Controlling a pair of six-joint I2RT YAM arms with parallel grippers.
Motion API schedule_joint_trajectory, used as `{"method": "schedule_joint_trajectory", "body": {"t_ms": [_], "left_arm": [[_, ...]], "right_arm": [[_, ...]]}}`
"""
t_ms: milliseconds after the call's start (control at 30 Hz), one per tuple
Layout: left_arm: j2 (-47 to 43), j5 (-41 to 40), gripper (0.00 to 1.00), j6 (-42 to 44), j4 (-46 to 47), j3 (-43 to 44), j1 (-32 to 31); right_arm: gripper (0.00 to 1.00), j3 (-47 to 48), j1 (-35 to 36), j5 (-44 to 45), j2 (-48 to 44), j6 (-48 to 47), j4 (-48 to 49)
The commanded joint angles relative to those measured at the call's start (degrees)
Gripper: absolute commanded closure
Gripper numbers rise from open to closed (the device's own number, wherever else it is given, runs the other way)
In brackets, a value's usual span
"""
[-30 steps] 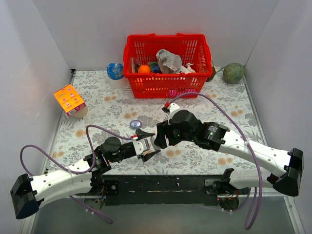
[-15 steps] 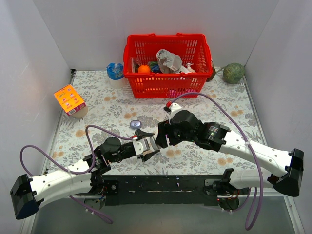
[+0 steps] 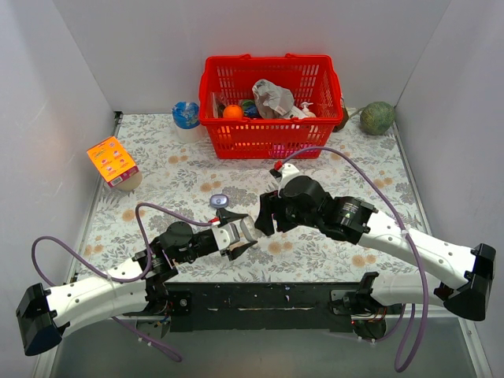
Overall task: Insert the wireless bluetooth earbuds into the charging case
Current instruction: Open the charging case.
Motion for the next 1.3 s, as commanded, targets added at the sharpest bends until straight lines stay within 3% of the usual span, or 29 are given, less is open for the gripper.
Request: {"method": "schedule_joint_trajectory", "body": {"t_ms": [0, 200, 333, 433, 1033, 1267], "left_arm": [[-1.8, 0.2, 1.0, 0.5, 2.0, 1.6, -0.4], [-1.8, 0.1, 1.0, 0.5, 2.1, 1.4, -0.4], [-1.6, -0.2, 1.0, 0.5, 2.2, 1.2, -0.5], [-1.5, -0.4, 1.0, 0.5, 2.5, 1.1, -0.5], [-1.8, -0.4, 1.0, 0.2, 3.1, 1.3, -0.5], [-1.7, -0.4, 1.0, 0.1, 3.2, 0.9, -0.5]], "right_arm": [[0.29, -0.4, -1.3, 3.6, -1.6, -0.3, -2.3], [0.29, -0.6, -1.5, 3.6, -2.7, -0.1, -1.8], [0.28, -4.2, -1.5, -0.9, -7.3, -1.0, 9.0], [0.28, -4.3, -1.5, -4.0, -8.5, -1.2, 11.5], [0.54, -2.4, -2.7, -7.8, -1.9, -0.8, 11.7], [0.74, -2.8, -2.8, -8.1, -1.8, -1.6, 12.7]]}}
